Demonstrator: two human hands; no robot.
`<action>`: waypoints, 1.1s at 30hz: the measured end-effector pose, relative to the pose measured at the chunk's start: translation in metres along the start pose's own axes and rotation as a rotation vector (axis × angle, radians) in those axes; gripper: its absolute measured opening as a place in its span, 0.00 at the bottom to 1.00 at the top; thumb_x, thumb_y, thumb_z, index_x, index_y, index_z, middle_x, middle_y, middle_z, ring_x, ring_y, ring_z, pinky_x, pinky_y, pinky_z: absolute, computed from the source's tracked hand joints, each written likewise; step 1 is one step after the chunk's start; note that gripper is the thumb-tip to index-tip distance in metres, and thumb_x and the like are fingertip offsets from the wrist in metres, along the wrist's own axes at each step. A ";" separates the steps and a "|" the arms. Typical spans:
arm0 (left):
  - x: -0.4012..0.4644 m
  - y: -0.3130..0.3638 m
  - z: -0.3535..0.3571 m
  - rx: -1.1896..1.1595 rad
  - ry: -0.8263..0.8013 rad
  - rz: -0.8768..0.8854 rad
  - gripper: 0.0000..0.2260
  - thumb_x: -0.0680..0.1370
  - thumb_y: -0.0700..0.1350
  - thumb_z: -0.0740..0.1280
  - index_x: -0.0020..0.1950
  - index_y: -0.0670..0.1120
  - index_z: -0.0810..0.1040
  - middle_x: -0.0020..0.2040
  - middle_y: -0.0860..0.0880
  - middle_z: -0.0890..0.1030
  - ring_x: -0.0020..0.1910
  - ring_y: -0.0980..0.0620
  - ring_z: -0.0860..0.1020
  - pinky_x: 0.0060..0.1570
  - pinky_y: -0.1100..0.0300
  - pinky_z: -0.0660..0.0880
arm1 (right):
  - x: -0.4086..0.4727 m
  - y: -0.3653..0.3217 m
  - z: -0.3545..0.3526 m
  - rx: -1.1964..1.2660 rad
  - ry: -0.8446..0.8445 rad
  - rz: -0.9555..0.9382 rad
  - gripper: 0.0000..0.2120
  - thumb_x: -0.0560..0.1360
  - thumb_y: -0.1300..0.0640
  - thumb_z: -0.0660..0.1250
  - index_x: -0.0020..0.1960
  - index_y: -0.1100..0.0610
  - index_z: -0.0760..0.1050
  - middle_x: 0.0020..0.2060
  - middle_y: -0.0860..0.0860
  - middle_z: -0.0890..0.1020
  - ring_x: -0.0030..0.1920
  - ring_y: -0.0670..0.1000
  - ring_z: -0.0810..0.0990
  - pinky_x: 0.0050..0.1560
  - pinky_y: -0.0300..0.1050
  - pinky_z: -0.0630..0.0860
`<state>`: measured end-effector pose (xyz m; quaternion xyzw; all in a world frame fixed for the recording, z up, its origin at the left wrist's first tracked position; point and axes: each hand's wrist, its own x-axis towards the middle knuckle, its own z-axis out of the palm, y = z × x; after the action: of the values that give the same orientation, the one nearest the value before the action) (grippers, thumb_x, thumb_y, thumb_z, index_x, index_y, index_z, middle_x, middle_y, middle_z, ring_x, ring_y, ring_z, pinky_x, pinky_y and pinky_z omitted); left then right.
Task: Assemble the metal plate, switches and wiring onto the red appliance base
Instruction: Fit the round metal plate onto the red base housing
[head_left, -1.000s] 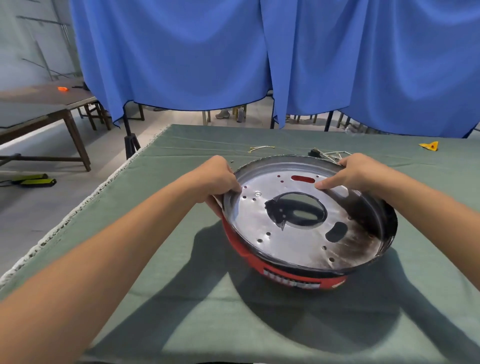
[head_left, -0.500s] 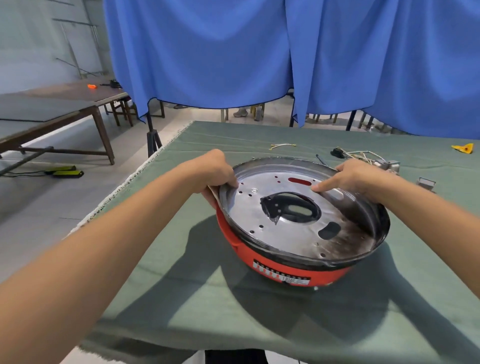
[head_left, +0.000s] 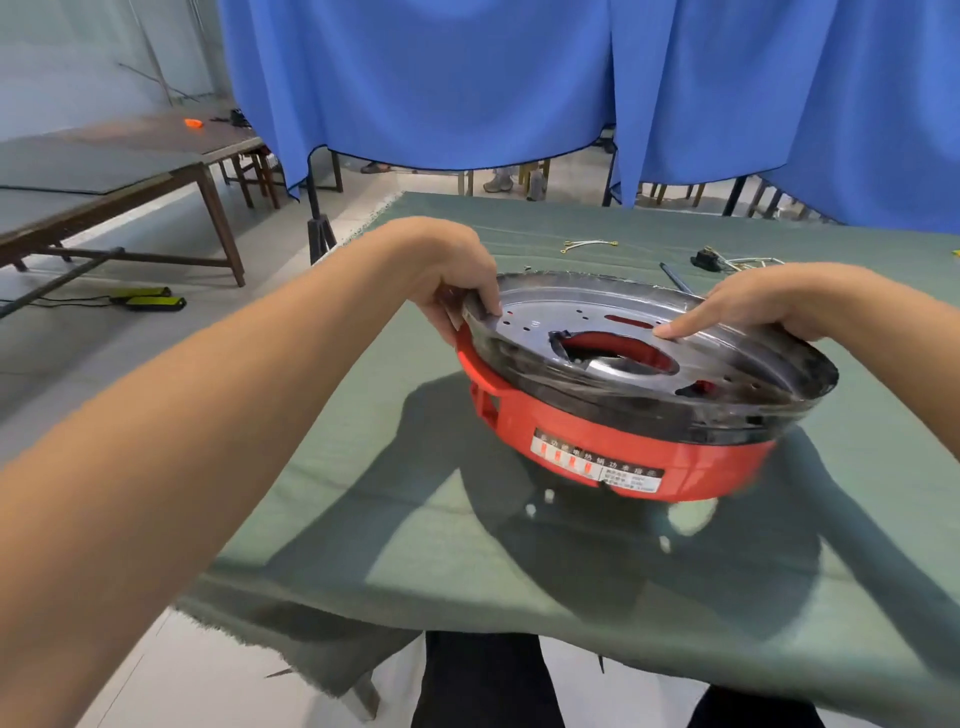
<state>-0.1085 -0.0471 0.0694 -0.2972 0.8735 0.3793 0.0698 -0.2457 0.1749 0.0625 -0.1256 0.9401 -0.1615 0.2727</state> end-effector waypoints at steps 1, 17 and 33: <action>-0.001 0.001 -0.001 0.008 -0.004 -0.006 0.04 0.77 0.36 0.68 0.45 0.36 0.75 0.42 0.39 0.80 0.35 0.44 0.81 0.21 0.57 0.76 | 0.000 -0.001 0.000 0.000 -0.011 0.006 0.48 0.62 0.39 0.75 0.74 0.59 0.62 0.71 0.59 0.69 0.59 0.64 0.77 0.51 0.53 0.79; 0.012 -0.031 0.010 -0.053 0.196 0.181 0.10 0.74 0.38 0.71 0.33 0.39 0.77 0.21 0.49 0.77 0.19 0.54 0.77 0.19 0.64 0.72 | -0.011 0.005 0.033 0.101 0.359 -0.192 0.39 0.67 0.39 0.74 0.65 0.66 0.70 0.63 0.60 0.76 0.60 0.60 0.76 0.55 0.51 0.73; 0.005 0.001 -0.006 -0.078 0.541 0.502 0.10 0.75 0.41 0.68 0.40 0.34 0.82 0.31 0.42 0.72 0.29 0.47 0.64 0.30 0.59 0.61 | -0.020 0.006 0.004 0.166 0.832 -0.408 0.24 0.67 0.34 0.70 0.46 0.55 0.75 0.39 0.49 0.80 0.42 0.54 0.77 0.40 0.50 0.74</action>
<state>-0.1128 -0.0530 0.0728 -0.1655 0.8910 0.3250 -0.2704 -0.2281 0.1857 0.0663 -0.2103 0.9094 -0.3233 -0.1555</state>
